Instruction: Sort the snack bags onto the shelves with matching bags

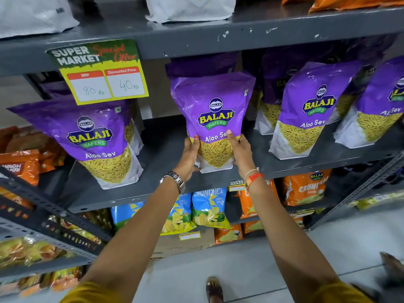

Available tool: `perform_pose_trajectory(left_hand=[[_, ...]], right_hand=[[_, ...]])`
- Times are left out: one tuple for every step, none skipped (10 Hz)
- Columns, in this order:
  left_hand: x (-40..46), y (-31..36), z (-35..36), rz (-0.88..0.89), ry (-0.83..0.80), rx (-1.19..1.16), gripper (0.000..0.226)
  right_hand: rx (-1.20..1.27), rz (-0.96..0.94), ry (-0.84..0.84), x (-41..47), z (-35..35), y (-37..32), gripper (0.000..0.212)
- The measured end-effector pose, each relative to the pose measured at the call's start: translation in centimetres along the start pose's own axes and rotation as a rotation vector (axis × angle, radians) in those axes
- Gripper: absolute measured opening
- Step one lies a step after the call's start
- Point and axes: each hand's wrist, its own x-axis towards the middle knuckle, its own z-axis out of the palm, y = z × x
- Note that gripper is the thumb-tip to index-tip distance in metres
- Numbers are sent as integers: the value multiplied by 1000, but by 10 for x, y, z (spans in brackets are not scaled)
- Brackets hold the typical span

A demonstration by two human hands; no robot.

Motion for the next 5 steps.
perform_pose_trajectory(left_hand=[[-1,0,0,3,-7,11,48],[-1,-3,0,1,-23,11,52],[-2,-4,2,22,-40,16,54],[-6,-6,6,171,50,62,65],[-8,-13,7,327,217,191,86]], right_hand=[[-6,-7,10,-2,0,-1,63],[10,-13,24,-1,-3,-1,66],[15,3,7,-4,-4,-2,60],[67,-39,58,-10,-10,-12,51],[230,-221,326,-19,-30,-23,47]])
